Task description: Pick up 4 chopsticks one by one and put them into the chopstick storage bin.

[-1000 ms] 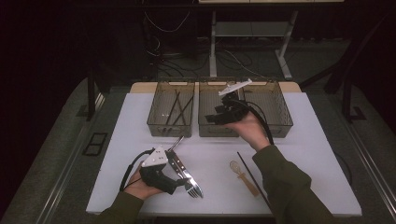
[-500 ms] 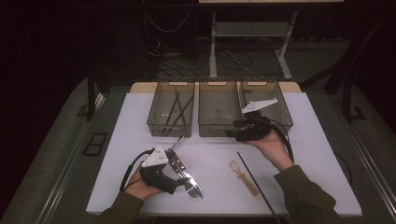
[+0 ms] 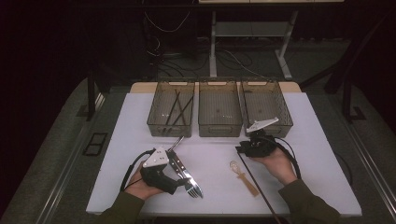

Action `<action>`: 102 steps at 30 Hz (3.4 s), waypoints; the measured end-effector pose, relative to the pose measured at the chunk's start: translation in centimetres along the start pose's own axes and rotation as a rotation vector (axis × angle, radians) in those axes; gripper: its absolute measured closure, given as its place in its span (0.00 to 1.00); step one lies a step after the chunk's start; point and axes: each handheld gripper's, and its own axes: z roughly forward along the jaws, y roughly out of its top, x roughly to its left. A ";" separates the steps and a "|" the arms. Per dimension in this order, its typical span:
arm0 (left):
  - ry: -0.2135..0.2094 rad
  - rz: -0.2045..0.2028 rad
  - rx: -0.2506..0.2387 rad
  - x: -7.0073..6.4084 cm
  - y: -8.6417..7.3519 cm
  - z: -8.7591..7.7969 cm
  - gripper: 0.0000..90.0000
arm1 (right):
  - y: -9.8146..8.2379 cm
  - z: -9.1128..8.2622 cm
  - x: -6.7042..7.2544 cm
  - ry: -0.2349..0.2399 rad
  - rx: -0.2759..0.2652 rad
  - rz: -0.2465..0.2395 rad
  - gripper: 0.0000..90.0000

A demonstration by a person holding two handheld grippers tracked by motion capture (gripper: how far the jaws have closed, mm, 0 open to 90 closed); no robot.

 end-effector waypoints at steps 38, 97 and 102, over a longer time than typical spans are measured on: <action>-0.003 0.002 0.003 -0.1 0.0 0.2 0.00 | -0.3 2.7 -0.1 -0.030 0.057 -0.045 0.96; 0.005 -0.002 0.010 -0.1 0.0 0.1 0.00 | -9.0 -5.8 -0.5 -0.035 0.082 -0.006 0.95; 0.006 -0.005 0.008 -0.1 0.0 0.1 0.00 | -8.5 -6.3 -0.6 -0.023 0.047 -0.001 0.95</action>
